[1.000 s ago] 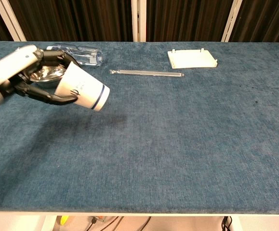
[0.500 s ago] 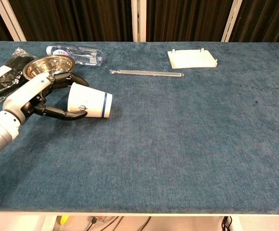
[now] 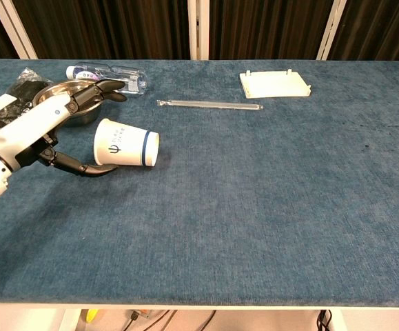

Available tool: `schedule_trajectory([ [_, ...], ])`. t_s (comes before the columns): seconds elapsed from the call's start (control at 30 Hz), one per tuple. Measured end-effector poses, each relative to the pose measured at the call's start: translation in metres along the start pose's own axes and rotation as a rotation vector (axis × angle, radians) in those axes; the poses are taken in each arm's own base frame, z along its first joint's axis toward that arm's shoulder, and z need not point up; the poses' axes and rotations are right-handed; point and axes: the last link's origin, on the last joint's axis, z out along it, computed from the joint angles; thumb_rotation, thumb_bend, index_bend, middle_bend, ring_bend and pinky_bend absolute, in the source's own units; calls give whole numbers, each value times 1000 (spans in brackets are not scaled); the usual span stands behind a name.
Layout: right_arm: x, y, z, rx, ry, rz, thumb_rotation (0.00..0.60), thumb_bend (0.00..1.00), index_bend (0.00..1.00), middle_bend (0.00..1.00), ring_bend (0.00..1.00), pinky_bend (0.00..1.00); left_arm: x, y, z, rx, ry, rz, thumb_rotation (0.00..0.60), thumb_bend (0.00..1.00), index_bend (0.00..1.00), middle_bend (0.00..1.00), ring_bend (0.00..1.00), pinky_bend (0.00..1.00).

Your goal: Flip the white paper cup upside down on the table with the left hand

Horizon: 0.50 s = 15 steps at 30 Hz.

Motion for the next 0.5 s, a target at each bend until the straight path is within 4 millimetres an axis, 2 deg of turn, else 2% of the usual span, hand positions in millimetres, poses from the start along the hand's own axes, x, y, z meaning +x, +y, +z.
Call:
schedule_trajectory([
  [0.17, -2, -1, 0, 1, -11, -4, 600, 207, 0, 0, 0, 0, 4, 14, 4, -63, -28, 291, 600, 188, 161, 172, 0, 44],
  [0.33, 1, -3, 0, 2, -5, 2, 600, 211, 0, 0, 0, 0, 0, 33, 15, -103, -91, 529, 600, 188, 213, 262, 0, 42],
  [0.5, 3, 0, 1, -11, 6, -6, 600, 227, 0, 0, 0, 0, -7, 49, 30, -122, -157, 698, 600, 188, 240, 262, 0, 38],
])
